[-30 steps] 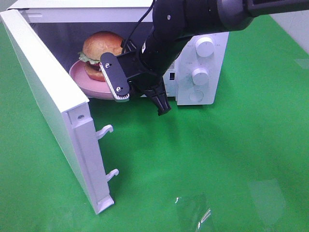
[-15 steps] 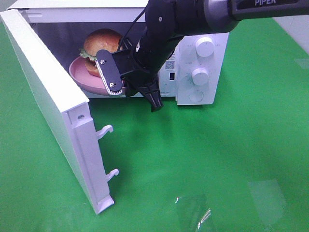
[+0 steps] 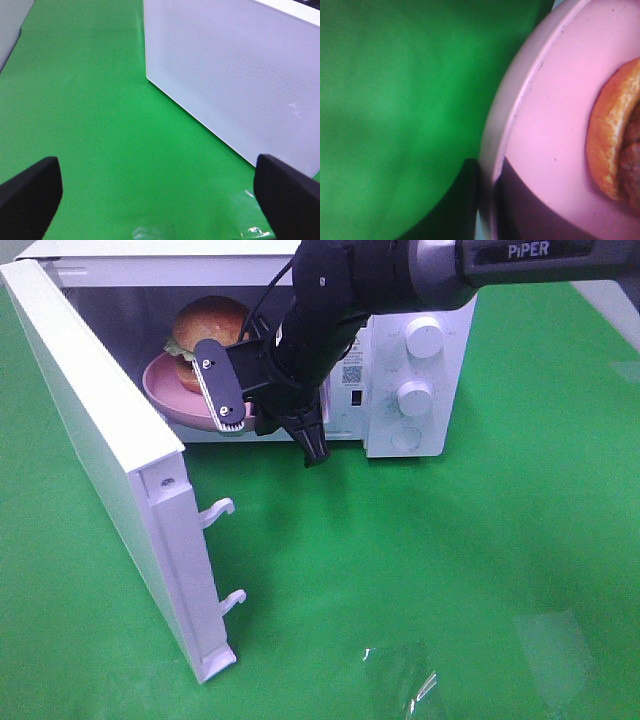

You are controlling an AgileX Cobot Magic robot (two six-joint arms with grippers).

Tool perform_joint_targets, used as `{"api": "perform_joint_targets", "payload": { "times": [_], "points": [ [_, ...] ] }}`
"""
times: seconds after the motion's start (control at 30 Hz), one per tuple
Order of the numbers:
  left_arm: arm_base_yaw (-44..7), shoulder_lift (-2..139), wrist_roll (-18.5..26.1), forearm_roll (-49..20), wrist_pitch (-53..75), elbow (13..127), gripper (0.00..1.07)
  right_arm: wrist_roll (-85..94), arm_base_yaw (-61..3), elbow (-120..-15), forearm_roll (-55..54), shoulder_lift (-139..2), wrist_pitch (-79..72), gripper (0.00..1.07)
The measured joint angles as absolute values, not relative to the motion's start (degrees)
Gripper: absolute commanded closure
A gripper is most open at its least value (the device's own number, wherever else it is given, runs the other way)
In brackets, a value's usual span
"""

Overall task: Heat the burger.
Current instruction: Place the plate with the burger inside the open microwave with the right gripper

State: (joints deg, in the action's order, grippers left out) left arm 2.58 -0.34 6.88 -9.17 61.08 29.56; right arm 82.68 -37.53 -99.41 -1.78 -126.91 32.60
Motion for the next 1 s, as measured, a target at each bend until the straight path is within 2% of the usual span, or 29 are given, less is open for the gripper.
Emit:
{"api": "perform_joint_targets", "payload": {
  "times": [1.0],
  "points": [
    [2.58, -0.34, 6.88, -8.94, 61.08, 29.56, 0.10, 78.95, -37.47, -110.12, -1.38, -134.07, 35.01, 1.05]
  ]
}}
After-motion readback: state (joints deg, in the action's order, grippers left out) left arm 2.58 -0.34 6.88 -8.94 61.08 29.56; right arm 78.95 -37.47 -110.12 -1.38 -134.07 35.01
